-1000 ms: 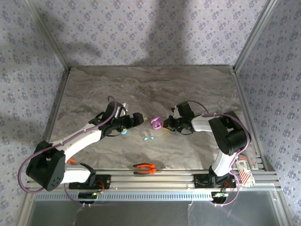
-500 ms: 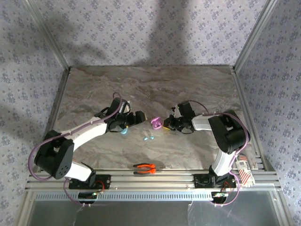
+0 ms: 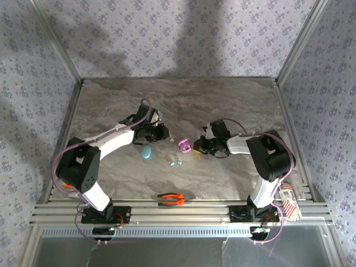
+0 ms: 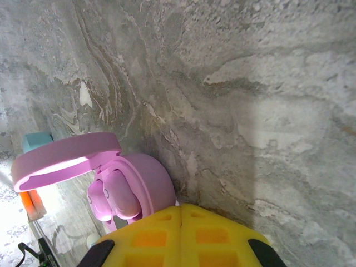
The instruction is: Insert the wireless bluetooth earbuds into the charging case
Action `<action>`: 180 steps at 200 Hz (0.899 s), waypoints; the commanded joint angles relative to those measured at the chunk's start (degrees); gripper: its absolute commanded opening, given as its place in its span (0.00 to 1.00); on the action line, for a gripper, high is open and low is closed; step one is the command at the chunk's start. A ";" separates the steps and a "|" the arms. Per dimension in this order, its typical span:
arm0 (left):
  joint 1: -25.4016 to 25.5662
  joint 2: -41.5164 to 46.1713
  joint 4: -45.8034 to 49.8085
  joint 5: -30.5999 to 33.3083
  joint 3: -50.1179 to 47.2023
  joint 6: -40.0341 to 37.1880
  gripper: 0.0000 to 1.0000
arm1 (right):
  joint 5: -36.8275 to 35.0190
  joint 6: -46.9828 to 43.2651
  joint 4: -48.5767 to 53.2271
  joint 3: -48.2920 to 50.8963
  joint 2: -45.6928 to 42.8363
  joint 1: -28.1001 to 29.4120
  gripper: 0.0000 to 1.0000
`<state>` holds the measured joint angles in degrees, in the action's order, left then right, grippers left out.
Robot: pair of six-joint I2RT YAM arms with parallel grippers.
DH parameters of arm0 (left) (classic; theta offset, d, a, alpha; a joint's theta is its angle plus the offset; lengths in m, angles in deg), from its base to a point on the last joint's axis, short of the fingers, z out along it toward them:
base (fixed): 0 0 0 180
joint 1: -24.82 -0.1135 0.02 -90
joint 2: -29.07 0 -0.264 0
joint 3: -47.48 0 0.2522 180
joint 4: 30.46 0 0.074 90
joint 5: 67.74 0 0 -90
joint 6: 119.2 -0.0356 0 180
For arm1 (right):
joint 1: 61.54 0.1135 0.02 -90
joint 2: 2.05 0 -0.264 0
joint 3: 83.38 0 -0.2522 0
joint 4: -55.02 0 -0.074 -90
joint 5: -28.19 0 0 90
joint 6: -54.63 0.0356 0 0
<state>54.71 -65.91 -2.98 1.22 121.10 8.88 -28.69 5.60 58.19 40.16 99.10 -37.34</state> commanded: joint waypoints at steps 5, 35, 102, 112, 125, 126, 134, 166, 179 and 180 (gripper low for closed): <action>-0.24 -3.64 1.73 -2.80 3.53 -1.74 0.13 | -1.74 -0.19 0.44 -0.81 1.34 0.83 0.00; 0.61 -7.84 1.90 -5.03 7.69 -2.42 0.09 | -1.82 -0.10 0.13 -0.02 1.51 0.91 0.00; 4.37 -13.11 3.59 -5.59 11.86 -3.19 0.09 | -1.94 0.25 -0.45 0.37 1.60 0.80 0.00; 4.62 -13.40 3.47 -5.59 11.98 -3.04 0.10 | -1.93 0.16 -0.48 0.35 1.60 0.81 0.00; 4.96 -13.80 3.36 -5.73 12.14 -2.95 0.10 | -1.83 0.16 -0.61 0.49 1.69 0.76 0.00; 4.98 -13.86 3.35 -5.75 12.14 -2.94 0.10 | -1.83 0.16 -0.63 0.54 1.69 0.80 0.00; 5.10 -14.08 3.35 -5.77 12.28 -2.93 0.10 | -1.84 0.16 -0.74 0.57 1.68 0.76 0.00; 5.96 -14.62 3.31 -5.86 12.41 -2.81 0.10 | -1.75 0.25 -0.85 0.69 1.77 0.76 0.00; 6.24 -14.79 3.08 -5.85 12.22 -2.60 0.11 | -1.67 0.29 -1.09 0.69 1.78 0.83 0.00; 6.24 -14.79 3.08 -5.86 12.22 -2.54 0.11 | -1.66 0.32 -1.09 0.69 1.78 0.79 0.00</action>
<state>60.02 -79.29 -0.56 -3.50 131.94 6.78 -28.95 5.77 57.97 40.18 99.10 -37.25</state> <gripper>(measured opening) 0.104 0.053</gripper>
